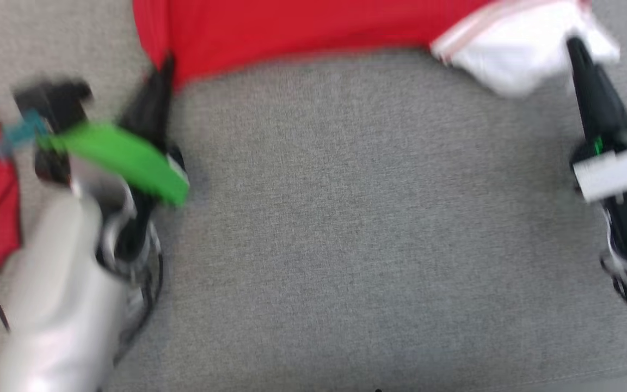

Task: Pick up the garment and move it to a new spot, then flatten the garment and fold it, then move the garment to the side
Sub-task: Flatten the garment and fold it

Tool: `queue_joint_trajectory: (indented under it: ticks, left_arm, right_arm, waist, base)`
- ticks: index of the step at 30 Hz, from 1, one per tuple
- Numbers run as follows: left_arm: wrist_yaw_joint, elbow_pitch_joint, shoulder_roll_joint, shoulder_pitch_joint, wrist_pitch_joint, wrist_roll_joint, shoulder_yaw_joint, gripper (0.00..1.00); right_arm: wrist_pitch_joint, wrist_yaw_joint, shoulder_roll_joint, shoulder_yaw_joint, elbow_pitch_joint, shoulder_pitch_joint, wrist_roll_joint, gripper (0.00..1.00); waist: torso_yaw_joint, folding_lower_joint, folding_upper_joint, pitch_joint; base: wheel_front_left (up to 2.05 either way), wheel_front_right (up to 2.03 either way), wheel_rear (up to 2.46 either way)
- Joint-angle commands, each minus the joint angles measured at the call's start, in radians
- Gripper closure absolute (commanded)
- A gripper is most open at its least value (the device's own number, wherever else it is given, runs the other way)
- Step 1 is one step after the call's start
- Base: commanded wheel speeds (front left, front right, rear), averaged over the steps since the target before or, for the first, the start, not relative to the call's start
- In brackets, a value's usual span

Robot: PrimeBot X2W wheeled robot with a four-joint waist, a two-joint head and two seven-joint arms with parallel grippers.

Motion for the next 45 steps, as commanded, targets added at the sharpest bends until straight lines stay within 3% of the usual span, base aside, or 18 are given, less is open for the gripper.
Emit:
queue_joint_trajectory:
  ticks: [1, 5, 9, 12, 16, 21, 25, 32, 39, 40, 41, 42, 43, 45]
  left_arm:
    - [0.028, -0.043, 0.019, 0.131, 0.001, 0.005, -0.013, 1.00]
    - [0.125, -0.201, 0.020, 0.454, 0.007, -0.022, -0.023, 1.00]
    - [0.214, -0.314, 0.001, 0.729, -0.011, -0.046, -0.039, 1.00]
    - [0.252, -0.386, -0.016, 0.872, -0.017, -0.073, -0.052, 1.00]
    - [0.276, -0.456, -0.013, 0.944, 0.003, -0.087, -0.062, 1.00]
    - [0.276, -0.507, -0.006, 0.892, 0.051, -0.127, -0.040, 1.00]
    - [0.276, -0.517, 0.008, 0.828, 0.112, -0.160, -0.025, 1.00]
    - [0.277, -0.477, 0.008, 0.698, 0.206, -0.207, -0.019, 1.00]
    - [0.292, -0.401, 0.028, 0.561, 0.279, -0.206, -0.014, 1.00]
    - [0.295, -0.386, 0.028, 0.544, 0.288, -0.208, -0.013, 0.94]
    - [0.299, -0.371, 0.027, 0.525, 0.292, -0.209, -0.009, 0.76]
    - [0.302, -0.350, 0.029, 0.503, 0.292, -0.202, -0.003, 0.21]
    - [0.305, -0.333, 0.031, 0.488, 0.294, -0.198, -0.002, 0.00]
    - [0.308, -0.301, 0.030, 0.463, 0.290, -0.194, 0.006, 0.00]
  right_arm:
    - [-0.016, 0.000, -0.017, -0.016, -0.021, 0.106, 0.014, 1.00]
    - [-0.022, 0.000, -0.019, -0.029, -0.065, 0.383, 0.040, 1.00]
    - [-0.024, 0.000, -0.010, -0.034, -0.081, 0.610, 0.034, 1.00]
    - [-0.033, 0.000, 0.016, -0.054, -0.092, 0.748, 0.028, 1.00]
    - [-0.040, 0.000, 0.046, -0.097, -0.108, 0.812, 0.008, 1.00]
    - [0.013, 0.000, 0.054, -0.105, -0.102, 0.731, -0.066, 1.00]
    - [0.115, 0.000, 0.043, -0.109, -0.074, 0.632, -0.132, 1.00]
    - [0.340, 0.000, 0.037, -0.090, -0.013, 0.423, -0.235, 1.00]
    - [0.493, 0.000, 0.051, -0.070, 0.051, 0.241, -0.295, 1.00]
    - [0.504, 0.000, 0.053, -0.066, 0.055, 0.218, -0.299, 0.50]
    - [0.511, 0.000, 0.053, -0.064, 0.063, 0.195, -0.304, 0.00]
    - [0.517, 0.000, 0.054, -0.061, 0.080, 0.170, -0.316, 0.00]
    - [0.518, 0.000, 0.054, -0.054, 0.088, 0.149, -0.326, 0.00]
    - [0.497, 0.000, 0.057, -0.050, 0.108, 0.107, -0.344, 0.00]
  waist:
    - [-0.007, 0.0001, 0.0000, -0.305]
    - [-0.022, 0.0001, 0.0000, -0.429]
    - [-0.027, 0.0001, 0.0000, -0.485]
    - [-0.018, 0.0001, 0.0000, -0.496]
    - [-0.015, 0.0001, 0.0000, -0.476]
    - [-0.016, 0.0001, 0.0000, -0.451]
    - [-0.017, 0.0001, 0.0000, -0.431]
    - [-0.009, 0.0001, 0.0000, -0.381]
    - [0.026, 0.0001, 0.0000, -0.319]
    - [0.030, 0.0001, 0.0000, -0.310]
    - [0.034, 0.0001, 0.0000, -0.301]
    - [0.037, 0.0001, 0.0000, -0.293]
    - [0.039, 0.0001, 0.0000, -0.287]
    - [0.042, 0.0001, 0.0000, -0.278]
  base:
    - [0.00, 0.00, 0.00]
    - [0.00, 0.00, 0.00]
    - [0.00, 0.00, 0.00]
    - [0.00, 0.00, 0.00]
    - [0.00, 0.00, 0.00]
    - [0.00, 0.00, 0.00]
    - [0.00, 0.00, 0.00]
    - [0.00, 0.00, 0.00]
    - [0.00, 0.00, 0.00]
    - [0.00, 0.00, 0.00]
    - [0.00, 0.00, 0.00]
    - [0.00, 0.00, 0.00]
    - [0.00, 0.00, 0.00]
    - [0.00, 0.00, 0.00]
